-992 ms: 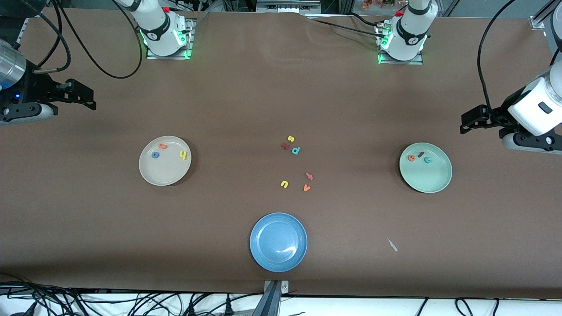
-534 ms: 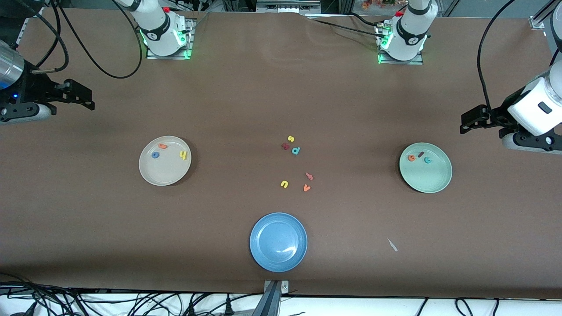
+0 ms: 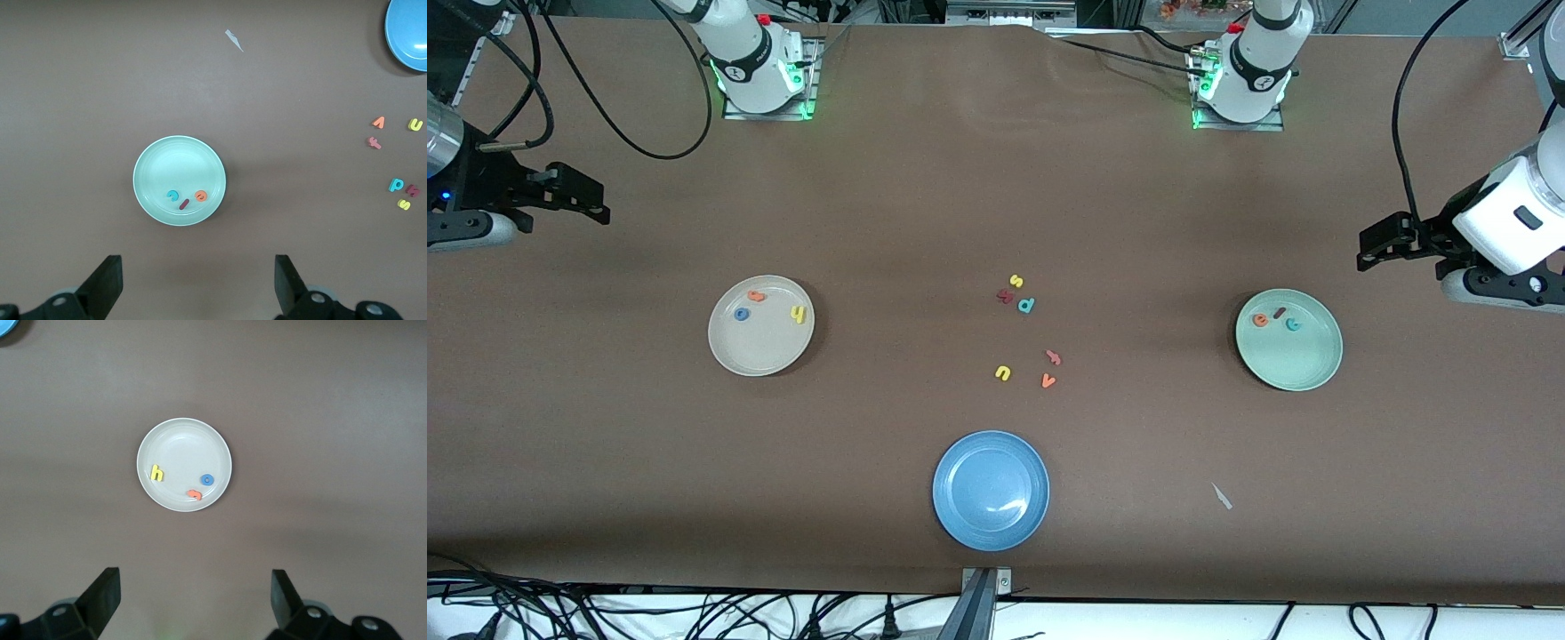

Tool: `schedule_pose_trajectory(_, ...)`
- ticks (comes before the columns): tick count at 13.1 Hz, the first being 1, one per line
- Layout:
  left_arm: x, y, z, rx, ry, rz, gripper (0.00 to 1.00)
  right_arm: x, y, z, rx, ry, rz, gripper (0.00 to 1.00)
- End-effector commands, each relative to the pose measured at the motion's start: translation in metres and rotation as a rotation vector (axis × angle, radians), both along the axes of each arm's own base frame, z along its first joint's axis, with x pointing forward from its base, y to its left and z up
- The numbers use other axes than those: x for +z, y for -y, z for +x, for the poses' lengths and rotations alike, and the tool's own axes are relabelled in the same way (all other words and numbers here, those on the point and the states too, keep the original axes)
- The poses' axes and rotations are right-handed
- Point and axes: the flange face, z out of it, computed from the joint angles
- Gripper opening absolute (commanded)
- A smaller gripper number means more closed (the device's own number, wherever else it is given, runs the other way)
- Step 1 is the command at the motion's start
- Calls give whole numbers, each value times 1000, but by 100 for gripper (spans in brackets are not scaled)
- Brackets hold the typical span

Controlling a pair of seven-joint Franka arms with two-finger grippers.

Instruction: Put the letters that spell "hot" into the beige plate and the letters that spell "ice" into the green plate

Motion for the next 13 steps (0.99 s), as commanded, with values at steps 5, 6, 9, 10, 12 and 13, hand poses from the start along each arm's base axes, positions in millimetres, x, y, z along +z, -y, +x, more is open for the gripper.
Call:
schedule_pose_trajectory(5, 7, 6, -2, -26, 1, -36, 100, 4, -1, 3, 7, 5, 12, 100)
schedule_pose_trajectory(6, 7, 5, -2, -25, 1, -36, 100, 4, 0, 3, 6, 5, 12, 100)
schedule_pose_trajectory(9, 7, 6, -1, -26, 3, -36, 100, 6, -1, 4, 7, 11, 12, 100)
schedule_pose_trajectory(10, 7, 6, -1, -26, 3, -36, 100, 7, -1, 4, 7, 19, 13, 100)
schedule_pose_trajectory(12, 7, 6, -1, -26, 3, -36, 100, 8, 0, 4, 7, 21, 11, 100)
schedule_pose_trajectory(13, 7, 6, -1, -26, 3, -36, 100, 8, -1, 4, 7, 21, 13, 100)
